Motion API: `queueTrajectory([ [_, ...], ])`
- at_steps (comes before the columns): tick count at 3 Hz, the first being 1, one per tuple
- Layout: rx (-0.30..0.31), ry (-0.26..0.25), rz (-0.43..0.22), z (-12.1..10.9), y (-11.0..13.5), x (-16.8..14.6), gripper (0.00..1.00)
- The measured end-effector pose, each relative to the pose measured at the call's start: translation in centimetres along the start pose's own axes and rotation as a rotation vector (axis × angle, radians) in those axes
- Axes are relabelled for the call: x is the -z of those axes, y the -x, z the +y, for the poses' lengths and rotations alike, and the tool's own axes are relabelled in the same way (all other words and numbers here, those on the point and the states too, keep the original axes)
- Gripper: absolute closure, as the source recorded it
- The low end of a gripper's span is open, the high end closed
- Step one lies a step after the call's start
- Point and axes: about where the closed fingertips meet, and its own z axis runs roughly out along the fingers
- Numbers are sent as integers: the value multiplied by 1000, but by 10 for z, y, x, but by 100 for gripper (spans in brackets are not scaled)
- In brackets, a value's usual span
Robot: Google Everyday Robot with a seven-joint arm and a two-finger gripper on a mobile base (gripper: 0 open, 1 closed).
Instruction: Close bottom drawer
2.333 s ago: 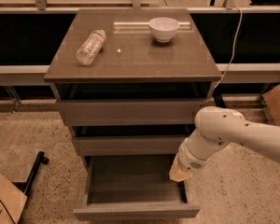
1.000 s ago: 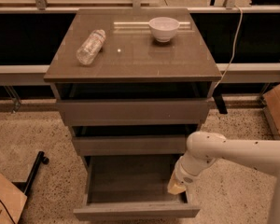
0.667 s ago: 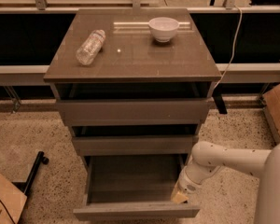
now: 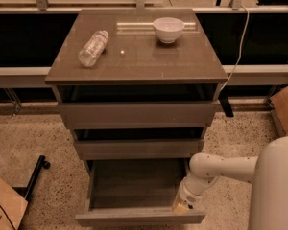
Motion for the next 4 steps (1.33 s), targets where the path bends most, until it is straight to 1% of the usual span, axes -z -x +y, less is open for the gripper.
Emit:
queueTrajectory([
  [1,-11,21,-14,-15,-11,-27,100],
  [2,-52,58,-31,-29,-26,-57,100],
  [3,-109,114,-44,-38,-43,-94,100],
  [4,-169,174,-46,-40,-61,-127,100],
])
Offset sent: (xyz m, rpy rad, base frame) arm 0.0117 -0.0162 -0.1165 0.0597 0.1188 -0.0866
